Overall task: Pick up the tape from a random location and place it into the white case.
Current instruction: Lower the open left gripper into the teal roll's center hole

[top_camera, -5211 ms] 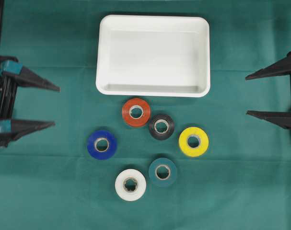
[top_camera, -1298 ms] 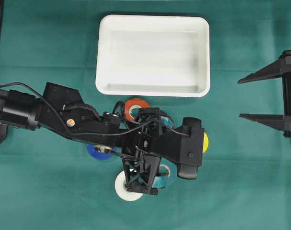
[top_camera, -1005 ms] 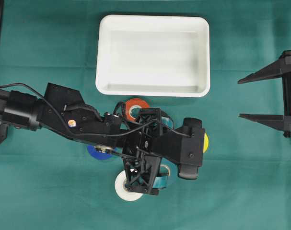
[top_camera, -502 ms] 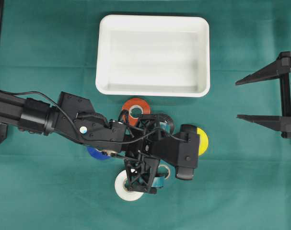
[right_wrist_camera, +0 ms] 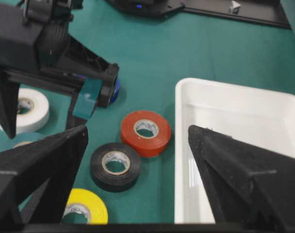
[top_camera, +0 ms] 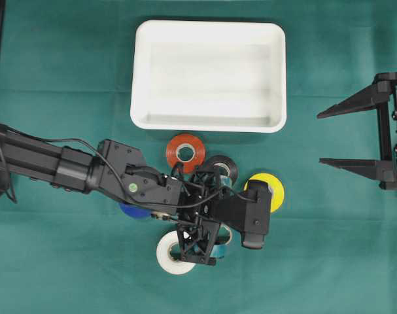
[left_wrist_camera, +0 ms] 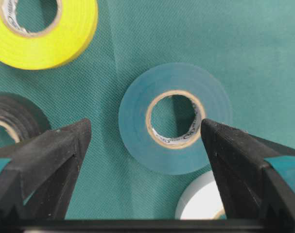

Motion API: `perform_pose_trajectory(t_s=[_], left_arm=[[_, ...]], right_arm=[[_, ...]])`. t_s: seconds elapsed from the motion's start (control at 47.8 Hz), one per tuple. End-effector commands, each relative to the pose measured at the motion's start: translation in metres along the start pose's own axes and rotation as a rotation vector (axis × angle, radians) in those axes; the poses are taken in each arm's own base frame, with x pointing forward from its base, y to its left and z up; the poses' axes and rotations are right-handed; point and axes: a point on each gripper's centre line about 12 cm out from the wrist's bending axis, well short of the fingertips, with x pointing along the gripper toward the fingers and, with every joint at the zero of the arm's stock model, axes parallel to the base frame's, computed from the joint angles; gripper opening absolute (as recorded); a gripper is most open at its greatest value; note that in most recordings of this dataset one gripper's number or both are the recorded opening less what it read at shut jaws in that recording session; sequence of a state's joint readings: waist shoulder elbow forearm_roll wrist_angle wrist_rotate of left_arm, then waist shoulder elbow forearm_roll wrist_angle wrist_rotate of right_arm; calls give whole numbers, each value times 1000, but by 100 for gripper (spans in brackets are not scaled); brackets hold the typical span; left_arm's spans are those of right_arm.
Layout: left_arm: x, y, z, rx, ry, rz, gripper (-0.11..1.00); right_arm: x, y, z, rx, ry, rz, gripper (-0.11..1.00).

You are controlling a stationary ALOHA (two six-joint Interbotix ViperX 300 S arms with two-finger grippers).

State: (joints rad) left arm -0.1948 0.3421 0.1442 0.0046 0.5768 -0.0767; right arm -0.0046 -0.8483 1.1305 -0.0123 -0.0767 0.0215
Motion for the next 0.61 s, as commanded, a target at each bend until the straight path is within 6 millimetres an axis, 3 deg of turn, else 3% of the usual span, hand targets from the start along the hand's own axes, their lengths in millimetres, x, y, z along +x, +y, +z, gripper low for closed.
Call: perform_pose_trajectory(t_s=[0.0, 0.586], left_arm=[[-4, -2, 10, 7, -34, -2, 99], [22, 7, 1, -9, -7, 8, 99]], right_arm=[[2, 0, 5, 0, -11, 0, 92], [4, 0, 1, 0, 6, -2, 92]])
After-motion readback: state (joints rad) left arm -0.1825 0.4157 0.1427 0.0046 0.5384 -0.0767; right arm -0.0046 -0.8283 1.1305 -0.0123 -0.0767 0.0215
